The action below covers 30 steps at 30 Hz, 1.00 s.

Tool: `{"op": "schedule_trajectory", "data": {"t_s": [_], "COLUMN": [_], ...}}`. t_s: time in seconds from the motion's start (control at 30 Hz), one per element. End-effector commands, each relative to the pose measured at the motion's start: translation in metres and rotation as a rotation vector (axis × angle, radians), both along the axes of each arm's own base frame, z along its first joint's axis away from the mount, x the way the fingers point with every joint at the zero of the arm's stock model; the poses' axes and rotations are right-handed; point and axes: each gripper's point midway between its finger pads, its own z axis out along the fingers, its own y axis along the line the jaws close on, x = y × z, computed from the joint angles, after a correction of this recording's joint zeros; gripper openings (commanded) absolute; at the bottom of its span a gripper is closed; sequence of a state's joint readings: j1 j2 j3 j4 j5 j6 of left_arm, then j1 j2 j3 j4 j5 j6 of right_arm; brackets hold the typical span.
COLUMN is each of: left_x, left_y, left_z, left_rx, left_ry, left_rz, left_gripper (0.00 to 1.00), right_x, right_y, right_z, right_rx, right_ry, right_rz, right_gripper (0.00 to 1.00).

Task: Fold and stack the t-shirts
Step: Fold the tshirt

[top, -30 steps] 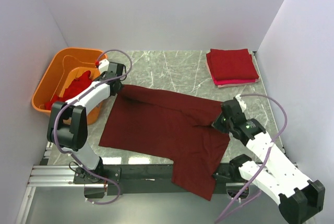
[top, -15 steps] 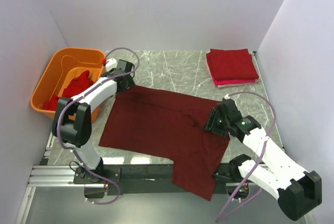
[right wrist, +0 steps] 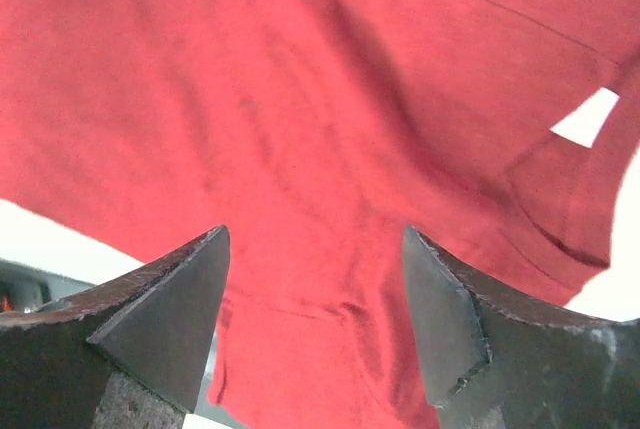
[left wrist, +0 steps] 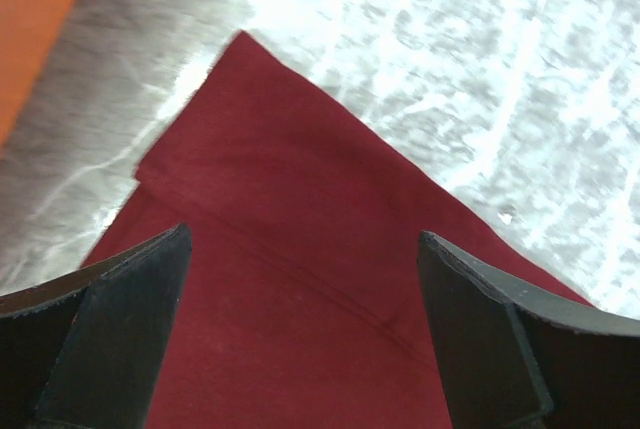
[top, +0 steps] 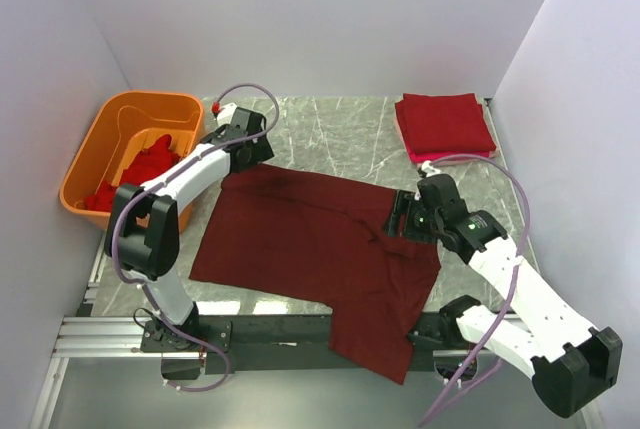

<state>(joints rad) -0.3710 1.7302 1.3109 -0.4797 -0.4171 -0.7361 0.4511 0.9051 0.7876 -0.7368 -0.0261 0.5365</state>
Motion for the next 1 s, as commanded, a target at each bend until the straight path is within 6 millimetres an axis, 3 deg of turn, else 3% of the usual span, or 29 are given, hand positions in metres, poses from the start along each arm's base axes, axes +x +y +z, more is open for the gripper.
{"op": "schedule_trajectory", "data": {"t_s": [0.0, 0.17, 0.23, 0.27, 0.33, 0.4, 0.43, 0.53, 0.77, 0.97], "left_x": [0.012, -0.002, -0.012, -0.017, -0.031, -0.042, -0.051, -0.066, -0.077, -0.076], "left_y": [-0.022, -0.028, -0.027, -0.026, -0.022, -0.02, -0.017, -0.011, 0.001, 0.002], "left_z": [0.023, 0.038, 0.035, 0.044, 0.035, 0.043, 0.032, 0.033, 0.02, 0.02], "left_rx": [-0.062, -0.101, -0.104, -0.115, -0.112, -0.137, -0.137, -0.157, -0.119, -0.106], "left_ry": [-0.067, -0.097, -0.09, -0.107, -0.087, -0.11, -0.09, -0.101, -0.068, -0.065], "left_rz": [-0.078, -0.095, -0.099, -0.095, -0.087, -0.077, -0.075, -0.057, -0.022, -0.017], "left_gripper": [0.99, 0.99, 0.99, 0.99, 0.99, 0.99, 0.99, 0.99, 0.99, 0.99], "right_x": [0.012, 0.008, 0.01, 0.014, 0.019, 0.025, 0.028, 0.042, 0.054, 0.06], "right_y": [0.028, 0.071, 0.08, 0.082, 0.082, 0.082, 0.079, 0.068, 0.061, 0.052], "right_z": [0.035, 0.02, -0.001, -0.006, -0.03, -0.049, -0.055, -0.076, -0.099, -0.103], "right_rx": [0.058, 0.054, -0.005, -0.032, -0.082, -0.122, -0.142, -0.236, -0.295, -0.33], "right_ry": [-0.125, -0.09, -0.028, -0.022, 0.054, 0.098, 0.109, 0.125, 0.155, 0.136], "right_rz": [0.153, 0.305, 0.316, 0.311, 0.281, 0.253, 0.228, 0.144, 0.054, -0.017], "right_gripper": [0.76, 0.76, 0.73, 0.72, 0.68, 0.64, 0.62, 0.56, 0.5, 0.44]}}
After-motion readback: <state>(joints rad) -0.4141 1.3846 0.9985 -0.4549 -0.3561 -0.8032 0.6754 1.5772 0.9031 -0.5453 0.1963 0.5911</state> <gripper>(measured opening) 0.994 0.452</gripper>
